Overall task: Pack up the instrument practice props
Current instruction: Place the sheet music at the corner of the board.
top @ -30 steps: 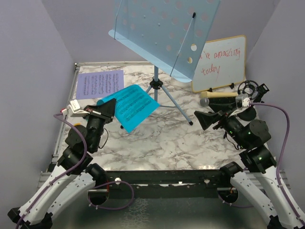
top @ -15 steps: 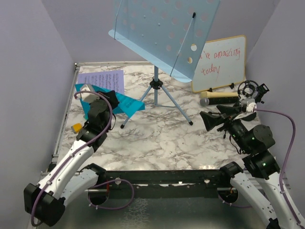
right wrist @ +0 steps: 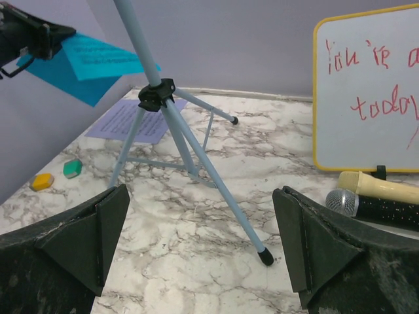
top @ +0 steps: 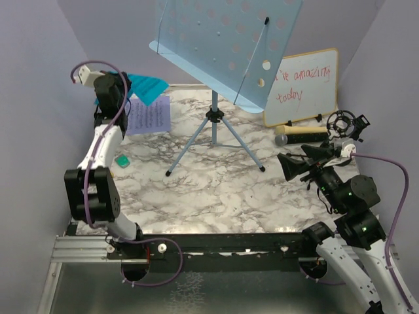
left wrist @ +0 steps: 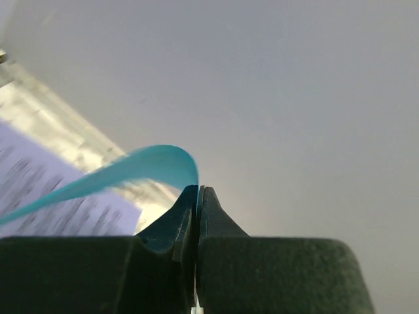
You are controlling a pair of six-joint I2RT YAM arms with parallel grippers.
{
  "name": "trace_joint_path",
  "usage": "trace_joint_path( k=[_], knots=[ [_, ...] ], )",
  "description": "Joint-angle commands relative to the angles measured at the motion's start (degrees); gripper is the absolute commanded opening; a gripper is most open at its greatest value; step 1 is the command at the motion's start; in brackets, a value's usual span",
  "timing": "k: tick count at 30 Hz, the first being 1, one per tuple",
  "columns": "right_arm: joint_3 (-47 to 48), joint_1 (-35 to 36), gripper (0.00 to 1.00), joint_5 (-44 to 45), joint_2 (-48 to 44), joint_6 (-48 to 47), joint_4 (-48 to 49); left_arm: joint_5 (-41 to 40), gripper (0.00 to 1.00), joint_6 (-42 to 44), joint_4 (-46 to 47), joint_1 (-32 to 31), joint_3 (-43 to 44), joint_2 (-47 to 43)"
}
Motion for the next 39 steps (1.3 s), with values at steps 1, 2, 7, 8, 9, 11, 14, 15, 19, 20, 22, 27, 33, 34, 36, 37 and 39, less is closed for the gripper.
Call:
trace_joint_path(
  k=[1, 2, 7, 8, 9, 11, 14, 15, 19, 20, 22, 27, 33, 34, 36, 37, 39],
  knots=[
    [-0.9, 0.2, 1.00, 1.2, -0.4, -0.6, -0.2, 9.5, 0.00, 0.4, 4.2, 2.0, 13.5, 10.3],
    [-0.9, 0.2, 1.00, 1.2, -0.5, -0.7, -0.2, 9.1, 0.00, 1.4, 4.5, 2.0, 14.2, 11.2],
    [-0.9, 0.2, 1.00, 1.8, -0.9, -1.1, -0.3, 6.9, 0.00, 3.4, 6.6, 2.2, 11.6, 14.6],
    [-0.9, 0.2, 1.00, 1.8, -0.7, -1.1, -0.3, 6.7, 0.00, 2.9, 7.3, 2.2, 10.5, 15.4],
    [-0.9, 0.2, 1.00, 1.8, -0.5, -1.2, -0.3, 6.4, 0.00, 2.5, 7.8, 2.2, 9.5, 16.4],
    [-0.7, 0.2, 1.00, 1.7, 0.1, -1.2, -0.4, 6.1, 0.00, 1.4, 9.5, 2.2, 7.3, 18.2],
    [-0.5, 0.2, 1.00, 1.9, 0.6, -1.4, -0.6, 5.7, 0.00, -2.2, 11.6, 2.4, 4.6, 21.1],
    [-0.5, 0.2, 1.00, 1.9, 0.6, -1.4, -0.7, 5.5, 0.00, -3.6, 12.2, 2.4, 3.9, 21.9],
    [-0.3, 0.2, 1.00, 1.9, 0.5, -1.6, -1.3, 2.3, 0.00, -11.1, 15.0, 2.4, 0.0, 23.5],
    [-0.3, 0.2, 1.00, 2.0, 0.4, -1.6, -1.5, 1.2, 0.00, -12.6, 15.6, 2.4, -0.9, 23.5],
    [-0.2, 0.2, 1.00, 1.9, 0.2, -1.6, -1.7, -1.0, 0.00, -15.3, 16.2, 2.3, -2.3, 23.3],
    [-0.5, 0.2, 1.00, 3.3, 0.2, -1.5, -1.6, -6.1, 0.00, -18.5, 17.7, 1.6, -4.7, 23.1],
    [-0.4, 0.2, 1.00, 3.1, 0.3, -1.5, -1.6, -10.0, 0.00, -23.1, 18.6, 0.6, -5.7, 23.9],
    [-0.4, 0.2, 1.00, 3.1, 0.2, -1.4, -1.6, -10.9, 0.00, -24.1, 18.8, 0.4, -5.7, 24.1],
    [-0.6, 0.2, 1.00, 3.2, 0.0, -1.4, -1.5, -12.4, 0.00, -26.1, 19.2, 0.0, -5.8, 24.7],
    [-0.6, 0.2, 1.00, 3.3, -0.1, -1.4, -1.5, -13.3, 0.00, -26.9, 19.3, -0.3, -5.8, 25.1],
    [-0.5, 0.2, 1.00, 3.0, 0.1, -1.4, -1.4, -14.6, 0.00, -27.8, 19.5, -0.8, -5.5, 25.8]
  ],
)
